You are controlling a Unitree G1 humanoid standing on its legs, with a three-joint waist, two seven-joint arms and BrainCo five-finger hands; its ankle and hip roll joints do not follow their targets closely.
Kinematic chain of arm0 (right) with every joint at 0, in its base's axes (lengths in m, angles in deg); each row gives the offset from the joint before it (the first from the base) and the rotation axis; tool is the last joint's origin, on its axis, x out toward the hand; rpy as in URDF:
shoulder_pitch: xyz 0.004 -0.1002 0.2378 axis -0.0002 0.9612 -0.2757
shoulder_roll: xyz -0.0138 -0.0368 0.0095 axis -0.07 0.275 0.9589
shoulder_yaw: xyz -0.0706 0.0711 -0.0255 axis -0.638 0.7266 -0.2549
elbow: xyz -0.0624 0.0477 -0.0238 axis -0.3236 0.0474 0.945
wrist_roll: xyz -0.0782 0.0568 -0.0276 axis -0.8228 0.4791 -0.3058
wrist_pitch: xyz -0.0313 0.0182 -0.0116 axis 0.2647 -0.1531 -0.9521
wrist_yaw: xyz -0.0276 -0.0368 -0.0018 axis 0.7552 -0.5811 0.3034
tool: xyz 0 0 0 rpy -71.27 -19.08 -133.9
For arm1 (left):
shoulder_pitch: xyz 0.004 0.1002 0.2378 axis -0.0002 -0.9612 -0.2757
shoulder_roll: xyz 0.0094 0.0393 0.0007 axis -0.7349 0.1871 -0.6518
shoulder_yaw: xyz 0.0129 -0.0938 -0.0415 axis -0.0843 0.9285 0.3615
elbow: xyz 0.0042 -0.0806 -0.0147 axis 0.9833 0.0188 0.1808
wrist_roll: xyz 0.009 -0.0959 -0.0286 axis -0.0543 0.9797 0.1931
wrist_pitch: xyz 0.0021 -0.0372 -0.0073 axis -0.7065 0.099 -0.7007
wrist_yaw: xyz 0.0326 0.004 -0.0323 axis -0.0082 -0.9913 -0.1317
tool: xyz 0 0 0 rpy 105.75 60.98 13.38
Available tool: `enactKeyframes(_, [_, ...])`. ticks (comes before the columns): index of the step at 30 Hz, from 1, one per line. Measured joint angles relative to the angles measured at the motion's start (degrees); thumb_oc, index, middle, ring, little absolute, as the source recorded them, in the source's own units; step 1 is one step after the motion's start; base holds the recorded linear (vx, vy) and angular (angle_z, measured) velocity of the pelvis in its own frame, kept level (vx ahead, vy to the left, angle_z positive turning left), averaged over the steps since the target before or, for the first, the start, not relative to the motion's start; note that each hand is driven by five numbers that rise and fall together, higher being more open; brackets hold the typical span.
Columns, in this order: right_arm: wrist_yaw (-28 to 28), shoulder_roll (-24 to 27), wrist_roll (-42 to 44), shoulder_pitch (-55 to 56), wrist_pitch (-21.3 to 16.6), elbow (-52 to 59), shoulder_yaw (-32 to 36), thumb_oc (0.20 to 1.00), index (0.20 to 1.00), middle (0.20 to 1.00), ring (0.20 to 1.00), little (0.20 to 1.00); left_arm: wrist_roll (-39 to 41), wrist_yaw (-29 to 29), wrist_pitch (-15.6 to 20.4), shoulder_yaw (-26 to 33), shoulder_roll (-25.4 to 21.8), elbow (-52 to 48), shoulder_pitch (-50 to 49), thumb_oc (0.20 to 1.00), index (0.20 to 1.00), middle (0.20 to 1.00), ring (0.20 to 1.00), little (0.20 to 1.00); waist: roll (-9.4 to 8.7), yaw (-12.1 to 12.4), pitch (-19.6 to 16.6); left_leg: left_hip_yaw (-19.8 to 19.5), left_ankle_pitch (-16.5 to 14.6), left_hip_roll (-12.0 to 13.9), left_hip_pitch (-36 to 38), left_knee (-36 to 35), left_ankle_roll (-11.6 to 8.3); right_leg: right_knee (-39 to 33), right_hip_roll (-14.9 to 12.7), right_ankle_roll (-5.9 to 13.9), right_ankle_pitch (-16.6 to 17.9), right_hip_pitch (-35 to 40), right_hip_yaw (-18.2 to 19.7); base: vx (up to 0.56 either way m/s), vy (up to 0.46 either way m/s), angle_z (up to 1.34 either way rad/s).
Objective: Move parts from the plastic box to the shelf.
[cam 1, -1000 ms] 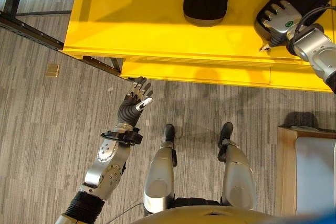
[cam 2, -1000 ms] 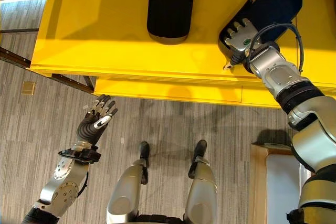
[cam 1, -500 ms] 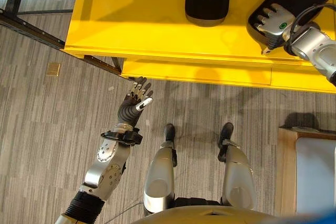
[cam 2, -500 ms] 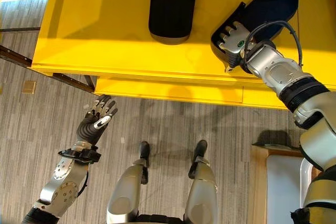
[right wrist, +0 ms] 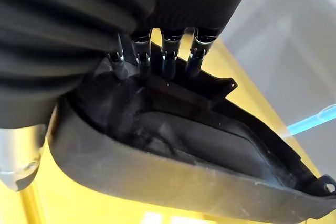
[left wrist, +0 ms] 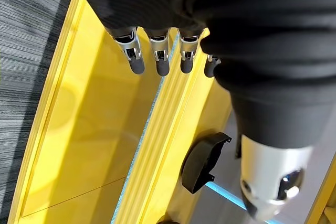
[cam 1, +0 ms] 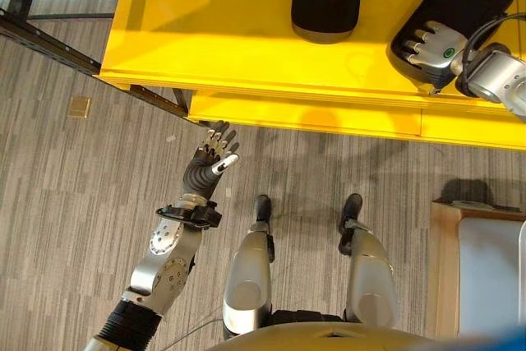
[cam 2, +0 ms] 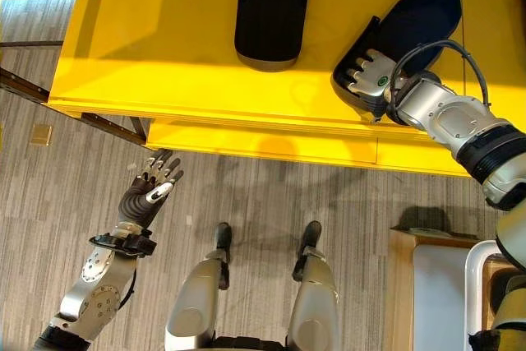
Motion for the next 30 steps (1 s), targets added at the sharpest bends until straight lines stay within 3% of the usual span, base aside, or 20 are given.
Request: enactKeyframes(30, [-0.2,7.6,-4.6,3.3,-0.9,-2.5,-0.3,1.0,1.0,1.0,1.0,1.0,-0.1,-0.1,0.0,2.1,-1.5,-0.2,-1.7,1.0,1.0,1.0,1.0,1.0,-2.81,0.5,0.1,0.0,0.0,0.1,-0.7,-0.2,0.0,0.1,0.0,0.26,-0.6,-0.7,0.0,0.0,0.0,0.0])
